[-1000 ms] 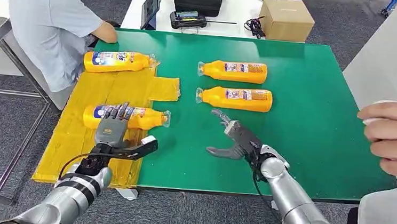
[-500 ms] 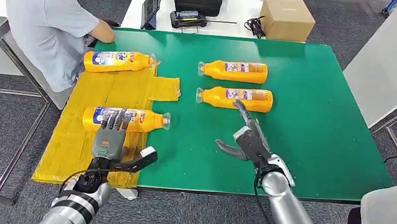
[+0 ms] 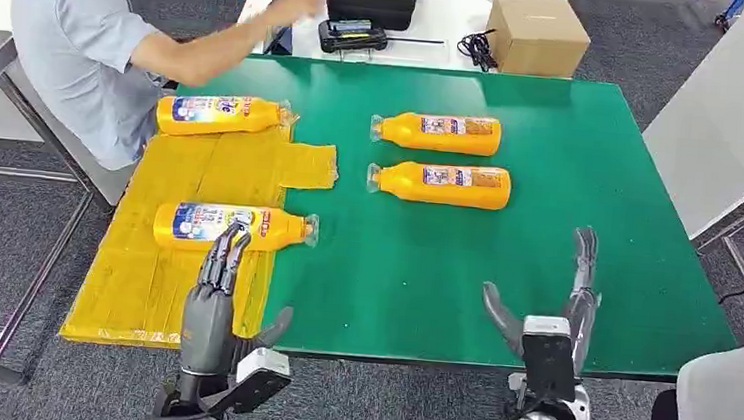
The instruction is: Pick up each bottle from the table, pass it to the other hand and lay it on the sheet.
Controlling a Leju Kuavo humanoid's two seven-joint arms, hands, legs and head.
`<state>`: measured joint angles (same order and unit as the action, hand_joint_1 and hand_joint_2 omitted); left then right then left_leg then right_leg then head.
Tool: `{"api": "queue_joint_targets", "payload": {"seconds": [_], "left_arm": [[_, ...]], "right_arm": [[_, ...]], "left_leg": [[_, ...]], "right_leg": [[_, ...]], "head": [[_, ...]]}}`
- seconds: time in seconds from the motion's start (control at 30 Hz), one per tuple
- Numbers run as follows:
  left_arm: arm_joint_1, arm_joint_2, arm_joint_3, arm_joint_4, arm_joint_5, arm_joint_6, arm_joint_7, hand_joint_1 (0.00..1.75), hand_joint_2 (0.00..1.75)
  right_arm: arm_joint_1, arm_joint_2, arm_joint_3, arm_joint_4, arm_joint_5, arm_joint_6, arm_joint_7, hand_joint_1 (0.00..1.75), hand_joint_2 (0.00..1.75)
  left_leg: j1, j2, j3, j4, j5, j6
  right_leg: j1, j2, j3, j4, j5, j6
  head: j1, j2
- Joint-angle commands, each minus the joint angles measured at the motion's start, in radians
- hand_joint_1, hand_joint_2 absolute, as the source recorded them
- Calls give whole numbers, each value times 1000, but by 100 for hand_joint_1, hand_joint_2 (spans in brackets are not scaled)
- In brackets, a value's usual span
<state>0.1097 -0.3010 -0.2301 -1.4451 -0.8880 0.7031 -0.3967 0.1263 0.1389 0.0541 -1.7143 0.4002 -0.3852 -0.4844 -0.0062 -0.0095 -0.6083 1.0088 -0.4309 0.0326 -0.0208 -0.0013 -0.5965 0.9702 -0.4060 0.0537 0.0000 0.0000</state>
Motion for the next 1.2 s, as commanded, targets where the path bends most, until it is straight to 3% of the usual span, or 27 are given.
{"api": "queue_joint_targets", "payload": {"seconds": [0.03,0.37,0.4,0.43,0.47,0.57,0.6,0.67,0.7,0.93,1.2], "left_arm": [[-36,3,-90,83,214,-5,-19,0,175],[-27,20,-113,79,400,-5,-77,0,175],[-25,22,-117,74,433,-5,-88,0,0],[-28,32,-133,70,458,-5,-96,0,0],[-28,34,-138,63,474,-5,-96,0,175],[-28,43,-154,53,517,-8,-101,0,175],[-29,54,-171,46,538,-11,-101,0,175],[-29,65,-188,37,537,-5,-99,0,175],[-26,66,-190,27,548,-5,-96,0,175],[-16,68,-188,-15,592,-37,-50,0,175],[-25,69,-190,-11,645,-68,-38,0,175]], "right_arm": [[6,80,-127,-16,-20,-72,-7,0,175],[27,78,-143,26,-8,-125,-31,0,175],[27,78,-143,25,-3,-135,-34,0,175],[26,71,-137,28,22,-157,-41,0,175],[25,64,-132,32,54,-176,-44,0,175],[24,40,-114,49,179,-234,-36,0,175],[20,17,-96,81,321,-291,-5,0,175],[7,-28,-62,125,406,-302,46,0,175],[-7,-61,-43,173,561,-260,139,0,175],[-58,-171,61,326,687,-113,294,0,175],[-180,-205,99,443,703,-77,321,0,175]], "left_leg": [[1,0,2,0,0,-1],[1,1,6,-1,0,-1],[1,1,8,-1,-1,-2],[1,0,6,-1,0,-2],[1,1,5,-1,0,-1],[1,1,6,-1,0,-2],[1,1,4,-1,1,-1],[1,1,5,-1,0,-1],[2,2,7,-1,0,-2],[1,2,6,-1,0,-1],[1,5,6,-1,0,-1]], "right_leg": [[1,-1,3,0,0,-2],[1,-1,6,-1,0,-2],[2,-1,9,-2,-1,-3],[1,-1,7,-1,-1,-2],[1,0,5,-1,0,-2],[1,0,6,-1,0,-2],[1,0,4,-1,0,-2],[1,0,5,-2,0,-2],[2,0,8,-2,0,-3],[1,1,6,-2,1,-2],[1,4,6,-1,1,-2]], "head": [[0,0],[0,0],[0,0],[0,0],[0,0],[0,0],[0,0],[0,0],[0,0],[0,0],[0,0]]}}
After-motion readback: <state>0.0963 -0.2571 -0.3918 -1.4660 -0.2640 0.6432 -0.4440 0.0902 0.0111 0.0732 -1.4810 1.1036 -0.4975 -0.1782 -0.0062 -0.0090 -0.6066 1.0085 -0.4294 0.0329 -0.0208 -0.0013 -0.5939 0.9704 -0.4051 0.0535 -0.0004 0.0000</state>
